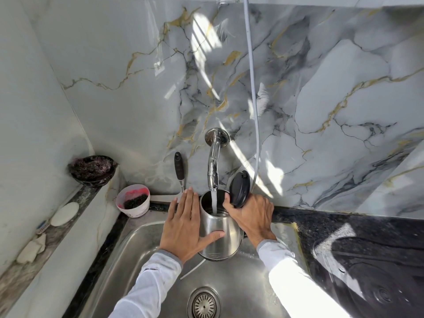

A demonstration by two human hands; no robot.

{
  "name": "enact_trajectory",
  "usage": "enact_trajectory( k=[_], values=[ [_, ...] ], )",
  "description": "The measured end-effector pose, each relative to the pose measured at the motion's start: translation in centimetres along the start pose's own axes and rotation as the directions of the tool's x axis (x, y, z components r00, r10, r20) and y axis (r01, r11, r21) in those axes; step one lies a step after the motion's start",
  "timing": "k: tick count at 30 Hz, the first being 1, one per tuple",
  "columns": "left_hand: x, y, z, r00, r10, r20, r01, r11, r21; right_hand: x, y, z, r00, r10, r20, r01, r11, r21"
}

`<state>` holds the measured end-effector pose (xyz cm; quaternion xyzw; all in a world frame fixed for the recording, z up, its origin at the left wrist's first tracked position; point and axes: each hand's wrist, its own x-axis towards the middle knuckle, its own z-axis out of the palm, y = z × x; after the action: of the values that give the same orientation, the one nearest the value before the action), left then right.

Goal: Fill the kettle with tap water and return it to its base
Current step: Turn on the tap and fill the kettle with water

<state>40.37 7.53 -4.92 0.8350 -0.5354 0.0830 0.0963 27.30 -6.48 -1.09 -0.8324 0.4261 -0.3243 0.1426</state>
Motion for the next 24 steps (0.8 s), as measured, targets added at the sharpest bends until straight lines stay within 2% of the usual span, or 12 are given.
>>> enact_trajectory(
  k=[24],
  values=[
    [-0.11, -0.06, 0.17, 1.000, 0.011, -0.021, -0.011, 1.000, 0.023, -0.13, 0.29, 0.05, 1.000, -0.017, -0.005, 0.017, 1.000, 0.016]
  ],
)
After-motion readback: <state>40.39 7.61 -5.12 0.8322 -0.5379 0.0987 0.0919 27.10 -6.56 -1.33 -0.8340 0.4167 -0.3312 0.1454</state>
